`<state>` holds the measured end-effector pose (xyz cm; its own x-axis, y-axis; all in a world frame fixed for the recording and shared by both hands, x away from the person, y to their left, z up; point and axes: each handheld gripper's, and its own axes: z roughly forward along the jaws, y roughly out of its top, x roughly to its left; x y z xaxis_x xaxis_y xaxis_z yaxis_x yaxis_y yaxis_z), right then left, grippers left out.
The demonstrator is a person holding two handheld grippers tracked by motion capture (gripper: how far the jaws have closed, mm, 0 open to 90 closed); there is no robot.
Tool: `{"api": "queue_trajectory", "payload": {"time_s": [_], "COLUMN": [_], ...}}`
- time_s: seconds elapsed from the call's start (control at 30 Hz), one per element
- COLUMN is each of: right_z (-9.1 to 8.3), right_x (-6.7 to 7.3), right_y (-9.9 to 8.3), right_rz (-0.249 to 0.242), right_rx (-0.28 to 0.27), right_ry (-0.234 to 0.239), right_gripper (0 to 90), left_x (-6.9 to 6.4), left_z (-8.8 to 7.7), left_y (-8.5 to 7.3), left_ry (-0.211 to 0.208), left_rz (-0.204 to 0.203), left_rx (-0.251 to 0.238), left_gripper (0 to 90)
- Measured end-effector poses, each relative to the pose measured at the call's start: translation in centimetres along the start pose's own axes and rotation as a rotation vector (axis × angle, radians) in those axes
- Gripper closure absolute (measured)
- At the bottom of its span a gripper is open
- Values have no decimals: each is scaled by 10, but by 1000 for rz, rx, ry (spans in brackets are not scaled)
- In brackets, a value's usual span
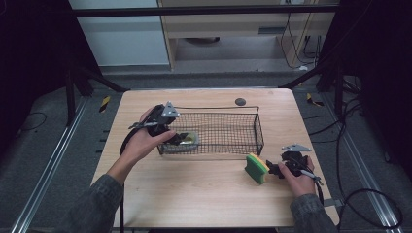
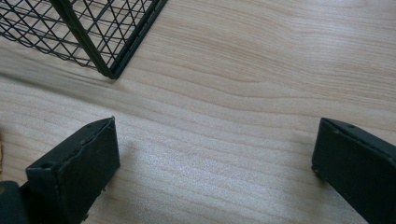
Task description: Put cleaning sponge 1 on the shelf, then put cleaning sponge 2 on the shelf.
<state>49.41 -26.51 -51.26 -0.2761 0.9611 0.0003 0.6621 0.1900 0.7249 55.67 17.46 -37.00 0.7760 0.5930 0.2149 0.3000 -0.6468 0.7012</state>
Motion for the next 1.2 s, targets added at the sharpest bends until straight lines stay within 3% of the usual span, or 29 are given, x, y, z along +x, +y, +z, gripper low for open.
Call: {"api": "queue_trajectory", "payload": {"time_s": [0.1, 0.17, 0.2, 0.23, 0.27, 0.3, 0.33, 0.37, 0.4, 0.5, 0.53, 0.57, 0.6, 0.67, 0.7, 0.83, 1.0, 1.2], "right_z": [0, -1, -4, -9, -13, -17, -17, -27, -27, -44, -44, -53, -53, -62, -68, -74, -83, -93], "right_x": [-1, -1, -2, -5, -6, -7, -7, -6, -6, 2, 2, 8, 8, 15, 20, 30, 47, 63], "right_y": [0, 1, 3, 4, 5, 5, 5, 5, 5, 5, 5, 3, 3, 0, 0, 4, 23, 39], "right_rz": [-5, -2, -2, 0, 12, 15, 15, -1, -1, -79, -79, -102, -102, -120, -136, -145, -204, -248], "right_rx": [2, 11, 25, 36, 25, 17, 17, 25, 25, 96, 96, 127, 127, 153, 167, 215, 295, 339], "right_ry": [1, 4, 7, 12, 13, 22, 22, 47, 47, 69, 69, 83, 83, 95, 91, 99, 117, 124], "right_gripper": [13, 48, 86, 91, 98, 101, 101, 102, 102, 128, 128, 139, 139, 158, 166, 183, 203, 217], "left_x": [-5, -8, -10, -13, -13, -19, -19, -24, -24, -28, -28, -28, -28, -31, -33, -29, -24, -21], "left_z": [-9, -18, -21, -26, -26, -28, -28, -27, -27, -19, -19, -17, -17, -12, -6, -2, 1, 5], "left_y": [-12, -24, -31, -47, -47, -67, -67, -90, -90, -119, -119, -131, -131, -142, -151, -157, -165, -169], "left_ry": [41, 93, 98, 117, 117, 145, 145, 161, 161, 165, 165, 157, 157, 144, 112, 106, 97, 80], "left_rz": [-25, -35, -60, -120, -120, -167, -167, -195, -195, -221, -221, -269, -269, -285, -305, -333, -377, -391], "left_rx": [-18, -25, -37, -69, -69, -66, -66, -40, -40, 39, 39, 51, 51, 79, 109, 123, 130, 145], "left_gripper": [56, 62, 64, 65, 69, 69, 69, 69, 69, 70, 71, 71, 71, 71, 70, 64, 60, 59]}}
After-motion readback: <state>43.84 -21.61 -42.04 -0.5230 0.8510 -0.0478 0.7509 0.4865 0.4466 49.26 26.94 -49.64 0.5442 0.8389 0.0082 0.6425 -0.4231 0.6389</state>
